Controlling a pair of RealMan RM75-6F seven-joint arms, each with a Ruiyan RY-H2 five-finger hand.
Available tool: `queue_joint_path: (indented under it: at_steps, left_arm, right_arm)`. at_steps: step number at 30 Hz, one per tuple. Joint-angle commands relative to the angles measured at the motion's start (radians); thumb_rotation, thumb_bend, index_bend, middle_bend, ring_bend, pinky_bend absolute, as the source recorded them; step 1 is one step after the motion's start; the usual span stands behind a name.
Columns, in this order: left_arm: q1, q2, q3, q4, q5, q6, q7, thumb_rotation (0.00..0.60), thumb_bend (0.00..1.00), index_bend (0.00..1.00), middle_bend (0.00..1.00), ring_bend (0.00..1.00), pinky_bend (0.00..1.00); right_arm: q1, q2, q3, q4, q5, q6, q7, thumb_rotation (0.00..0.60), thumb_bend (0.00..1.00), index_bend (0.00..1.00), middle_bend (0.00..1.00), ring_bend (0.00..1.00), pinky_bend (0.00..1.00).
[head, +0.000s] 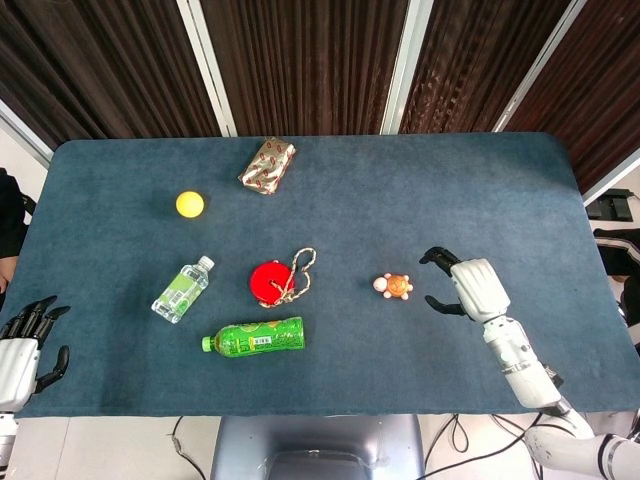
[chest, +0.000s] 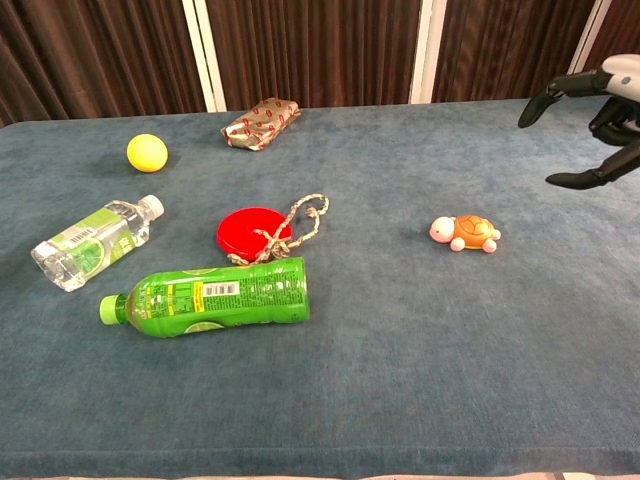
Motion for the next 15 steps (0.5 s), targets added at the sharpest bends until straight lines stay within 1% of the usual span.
queue_joint_path:
  at_steps: [1,6,15]
  left_arm:
    - [-0.001,0.002,-0.001,0.0,-0.001,-0.002,-0.004,0.6,0.49,0.22,0.1,0.1,0.23]
    - [-0.003,0.004,-0.002,0.001,0.0,-0.004,-0.009,0.6,0.49,0.23,0.1,0.11,0.23]
    - [0.001,0.007,-0.003,0.001,0.003,0.007,-0.026,0.6,0.49,0.24,0.11,0.11,0.23]
  right_arm:
    - [0.043,-0.048,0.021,0.038,0.071,-0.067,-0.034,0.6,0.33,0.44,0.38,1.0,1.0]
    - [0.087,-0.106,0.028,0.091,0.126,-0.131,-0.043,0.6,0.33,0.44,0.38,1.0,1.0]
    - [0.132,-0.193,0.028,0.188,0.185,-0.179,-0.081,0.6,0.34,0.47,0.39,1.0,1.0]
